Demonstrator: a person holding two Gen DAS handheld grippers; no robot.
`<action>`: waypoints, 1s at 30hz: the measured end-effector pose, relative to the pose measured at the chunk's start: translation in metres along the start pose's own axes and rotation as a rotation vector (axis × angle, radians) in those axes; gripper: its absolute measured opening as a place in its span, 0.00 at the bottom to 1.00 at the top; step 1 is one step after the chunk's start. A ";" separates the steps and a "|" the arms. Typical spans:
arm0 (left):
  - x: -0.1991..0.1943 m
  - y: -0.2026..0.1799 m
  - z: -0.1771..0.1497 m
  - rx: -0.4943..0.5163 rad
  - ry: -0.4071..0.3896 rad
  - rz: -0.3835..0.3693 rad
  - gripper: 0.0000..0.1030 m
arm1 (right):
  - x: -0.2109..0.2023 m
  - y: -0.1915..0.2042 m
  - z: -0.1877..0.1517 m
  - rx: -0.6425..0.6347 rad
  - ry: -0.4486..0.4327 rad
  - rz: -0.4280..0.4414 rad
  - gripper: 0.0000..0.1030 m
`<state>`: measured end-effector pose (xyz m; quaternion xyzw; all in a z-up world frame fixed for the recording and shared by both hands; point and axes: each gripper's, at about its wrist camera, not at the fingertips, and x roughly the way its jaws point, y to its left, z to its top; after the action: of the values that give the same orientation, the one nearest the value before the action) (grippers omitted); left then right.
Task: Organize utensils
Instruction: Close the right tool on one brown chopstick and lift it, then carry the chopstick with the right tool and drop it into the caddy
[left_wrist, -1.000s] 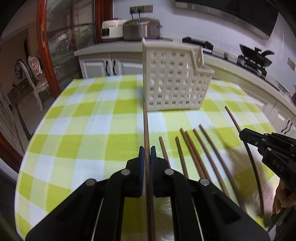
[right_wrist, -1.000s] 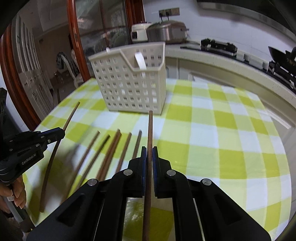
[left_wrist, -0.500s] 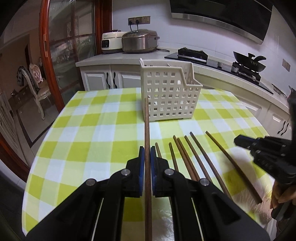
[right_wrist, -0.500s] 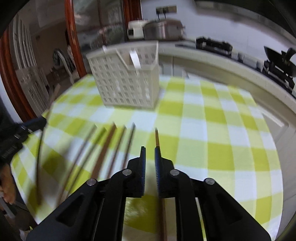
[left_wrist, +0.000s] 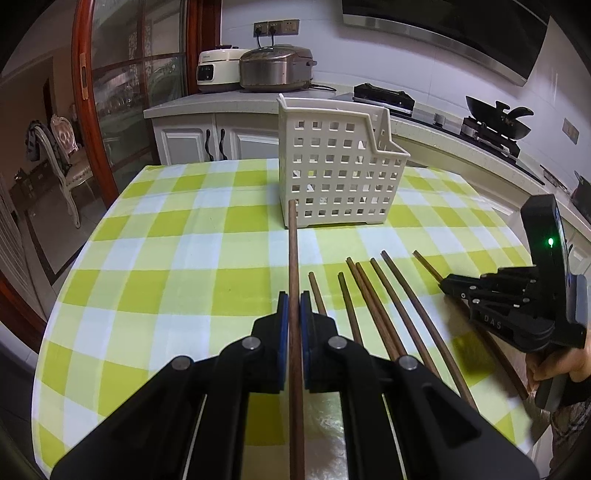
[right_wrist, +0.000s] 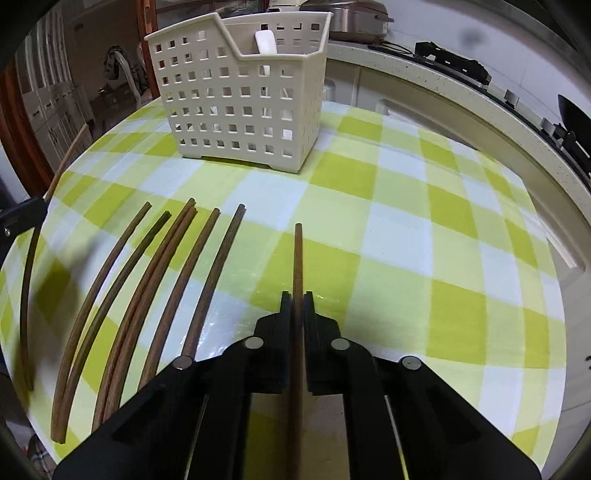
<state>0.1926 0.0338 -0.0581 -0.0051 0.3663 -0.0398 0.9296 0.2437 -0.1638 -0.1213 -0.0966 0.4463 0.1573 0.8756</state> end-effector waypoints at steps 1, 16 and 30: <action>0.000 0.000 0.000 -0.001 -0.001 -0.001 0.06 | 0.000 0.001 0.000 -0.001 -0.004 -0.005 0.05; -0.040 -0.003 0.014 -0.003 -0.091 -0.003 0.06 | -0.102 0.002 0.011 0.073 -0.339 0.032 0.05; -0.083 -0.011 0.019 0.027 -0.182 0.010 0.06 | -0.164 0.015 0.009 0.042 -0.490 0.035 0.05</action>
<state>0.1444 0.0289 0.0130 0.0059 0.2798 -0.0394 0.9592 0.1547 -0.1784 0.0169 -0.0296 0.2254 0.1820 0.9567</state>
